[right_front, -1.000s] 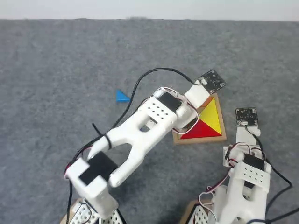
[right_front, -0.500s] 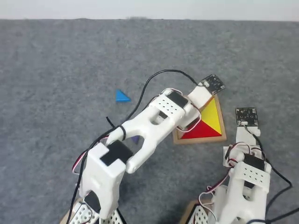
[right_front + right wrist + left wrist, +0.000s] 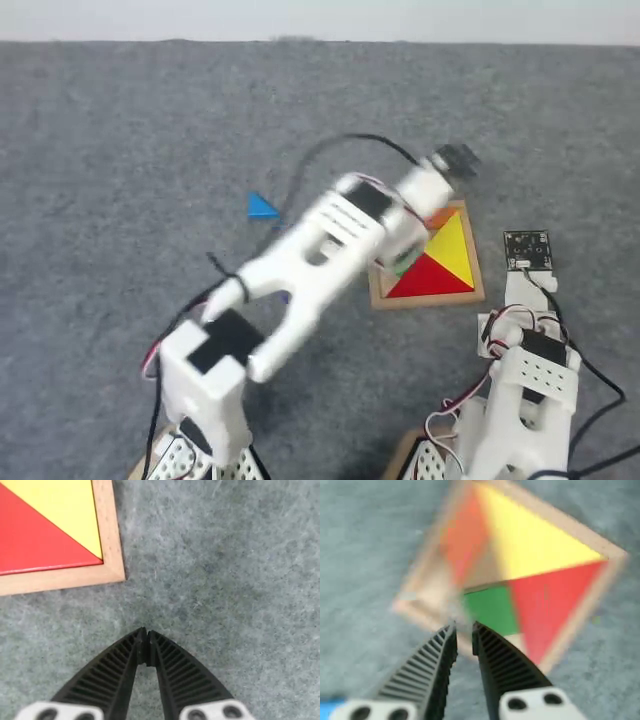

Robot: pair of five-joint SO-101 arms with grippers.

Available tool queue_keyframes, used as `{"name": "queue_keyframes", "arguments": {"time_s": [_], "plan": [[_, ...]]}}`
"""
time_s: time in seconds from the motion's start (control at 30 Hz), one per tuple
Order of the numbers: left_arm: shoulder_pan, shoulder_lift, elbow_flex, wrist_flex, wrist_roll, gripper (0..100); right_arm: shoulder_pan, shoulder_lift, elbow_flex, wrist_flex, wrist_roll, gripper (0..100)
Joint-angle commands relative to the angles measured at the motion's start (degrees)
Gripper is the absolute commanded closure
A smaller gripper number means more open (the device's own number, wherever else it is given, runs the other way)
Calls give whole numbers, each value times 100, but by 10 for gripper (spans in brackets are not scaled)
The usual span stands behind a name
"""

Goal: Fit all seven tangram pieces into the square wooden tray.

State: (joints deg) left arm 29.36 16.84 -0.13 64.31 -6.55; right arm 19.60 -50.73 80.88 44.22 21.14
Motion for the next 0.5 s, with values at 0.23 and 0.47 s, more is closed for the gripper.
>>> {"name": "queue_keyframes", "arguments": {"time_s": [0.23,0.47], "plan": [[-2927,-387,-163,431,1407,911,-75,-163,-44,-110,123,990],[-2971,413,-444,624,2268,787,-75,-163,-44,-110,123,990]]}}
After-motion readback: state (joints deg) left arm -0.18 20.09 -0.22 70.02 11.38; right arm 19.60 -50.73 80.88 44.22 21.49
